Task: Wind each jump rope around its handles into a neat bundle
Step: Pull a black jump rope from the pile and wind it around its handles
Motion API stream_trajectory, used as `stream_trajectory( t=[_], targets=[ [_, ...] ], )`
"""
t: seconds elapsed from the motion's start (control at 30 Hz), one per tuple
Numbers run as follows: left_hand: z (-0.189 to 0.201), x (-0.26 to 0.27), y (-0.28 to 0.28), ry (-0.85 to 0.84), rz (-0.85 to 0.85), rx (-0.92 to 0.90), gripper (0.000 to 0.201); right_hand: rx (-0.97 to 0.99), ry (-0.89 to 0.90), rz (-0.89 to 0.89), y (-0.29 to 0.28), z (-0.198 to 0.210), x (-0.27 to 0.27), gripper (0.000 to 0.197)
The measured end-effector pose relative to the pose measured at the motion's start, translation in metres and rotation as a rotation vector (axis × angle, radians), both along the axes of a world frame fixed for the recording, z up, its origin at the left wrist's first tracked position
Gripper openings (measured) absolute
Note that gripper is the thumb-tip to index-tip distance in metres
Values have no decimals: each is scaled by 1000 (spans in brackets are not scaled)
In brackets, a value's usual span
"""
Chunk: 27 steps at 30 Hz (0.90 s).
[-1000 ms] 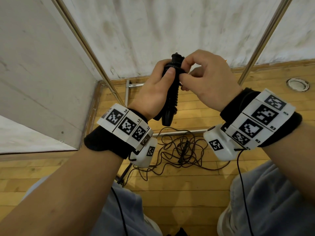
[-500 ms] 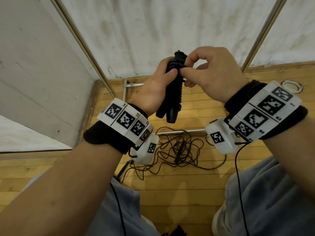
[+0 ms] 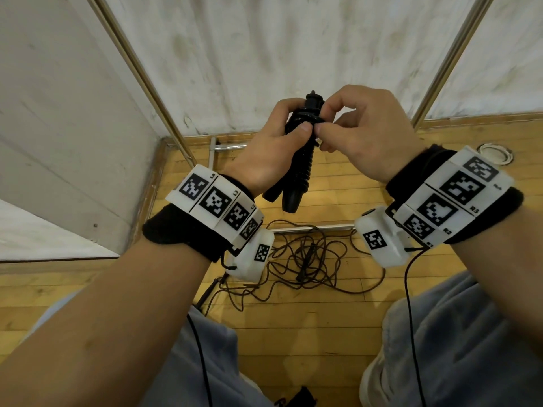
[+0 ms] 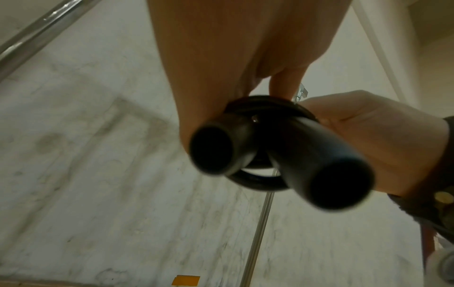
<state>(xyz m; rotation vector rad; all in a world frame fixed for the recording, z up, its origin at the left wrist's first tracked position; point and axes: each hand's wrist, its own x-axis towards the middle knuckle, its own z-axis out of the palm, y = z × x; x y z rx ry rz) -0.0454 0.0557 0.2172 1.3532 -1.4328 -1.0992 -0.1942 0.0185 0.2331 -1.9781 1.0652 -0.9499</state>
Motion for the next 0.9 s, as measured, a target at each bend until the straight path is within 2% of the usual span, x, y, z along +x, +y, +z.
stream_trajectory(
  t=[0.1, 0.27, 0.5, 0.73, 0.83, 0.9],
  targets=[
    [0, -1, 0, -22, -9, 14, 26, 3, -3, -26, 0, 0, 1, 6],
    [-3, -4, -1, -71, 92, -11, 19, -6, -5, -15, 0, -3, 3, 9],
    [-7, -3, -2, 35, 164, 85, 27, -18, 39, 76, -3, -7, 5, 15],
    [-5, -5, -1, 191, 224, 168, 33, -105, 130, 75, -3, -7, 7, 19],
    [-3, -6, 1, 266, 197, 155, 23, -121, 135, 55, -4, -5, 6, 15],
    [1, -8, 1, 240, 210, 132, 14, -178, 162, 58, -4, -4, 5, 12]
  ],
)
